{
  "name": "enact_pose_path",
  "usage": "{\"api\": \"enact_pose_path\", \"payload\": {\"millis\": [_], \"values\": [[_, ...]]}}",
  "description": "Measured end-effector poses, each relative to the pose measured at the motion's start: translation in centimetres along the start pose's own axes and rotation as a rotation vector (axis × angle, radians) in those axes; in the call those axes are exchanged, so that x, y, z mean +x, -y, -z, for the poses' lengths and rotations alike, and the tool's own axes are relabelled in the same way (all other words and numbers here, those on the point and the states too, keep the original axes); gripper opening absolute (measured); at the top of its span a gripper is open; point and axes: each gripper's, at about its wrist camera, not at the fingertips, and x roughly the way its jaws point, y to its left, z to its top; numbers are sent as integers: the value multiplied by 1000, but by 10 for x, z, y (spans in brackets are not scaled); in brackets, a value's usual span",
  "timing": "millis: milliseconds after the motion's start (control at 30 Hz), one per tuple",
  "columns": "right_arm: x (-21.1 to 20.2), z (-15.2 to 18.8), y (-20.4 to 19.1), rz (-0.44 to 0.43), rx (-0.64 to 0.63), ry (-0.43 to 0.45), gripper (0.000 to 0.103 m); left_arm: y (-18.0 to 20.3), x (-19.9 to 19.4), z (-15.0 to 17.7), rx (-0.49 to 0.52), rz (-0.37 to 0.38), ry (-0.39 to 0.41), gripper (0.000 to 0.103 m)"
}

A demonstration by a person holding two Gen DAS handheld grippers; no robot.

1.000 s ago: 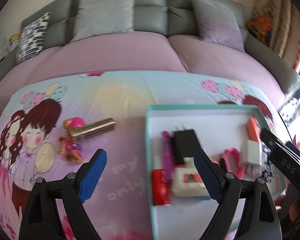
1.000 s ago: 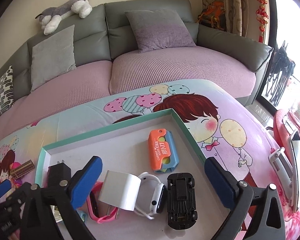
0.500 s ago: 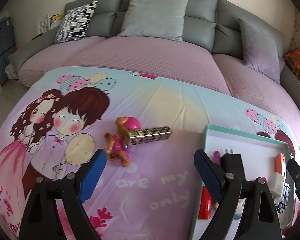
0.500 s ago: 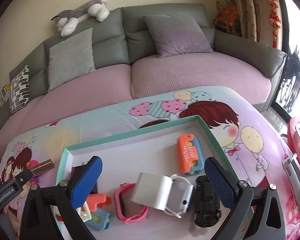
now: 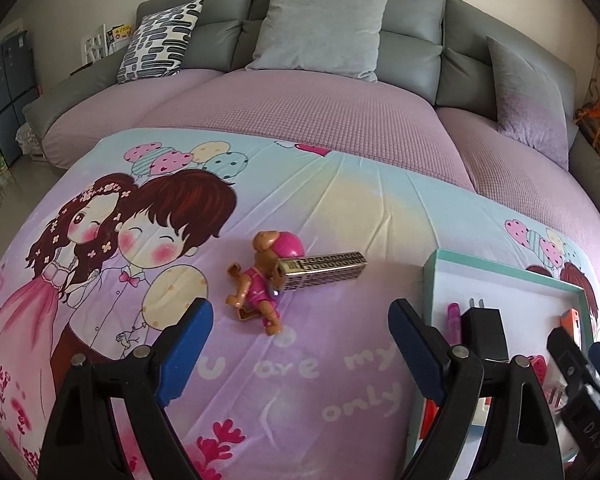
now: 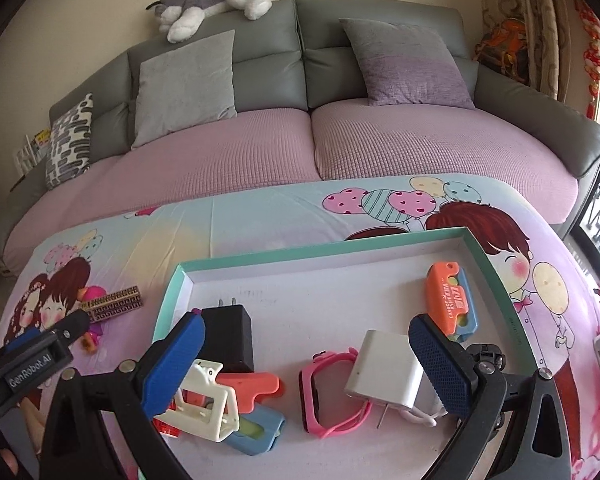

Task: Organize rigid objects
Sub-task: 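Move both open tools back toward the pink dog figure and gold bar, then grasp the pink dog figure with the left tool while the right tool grasps the gold bar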

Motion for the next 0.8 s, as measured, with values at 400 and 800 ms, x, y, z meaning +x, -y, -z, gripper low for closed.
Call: {"api": "enact_pose_path", "payload": {"millis": [400, 800], "values": [[4, 2, -48, -65, -54, 2, 103, -53, 7, -9, -110, -10, -1, 90], [15, -1, -87, -101, -106, -6, 103, -84, 46, -12, -21, 59, -135, 90]]}}
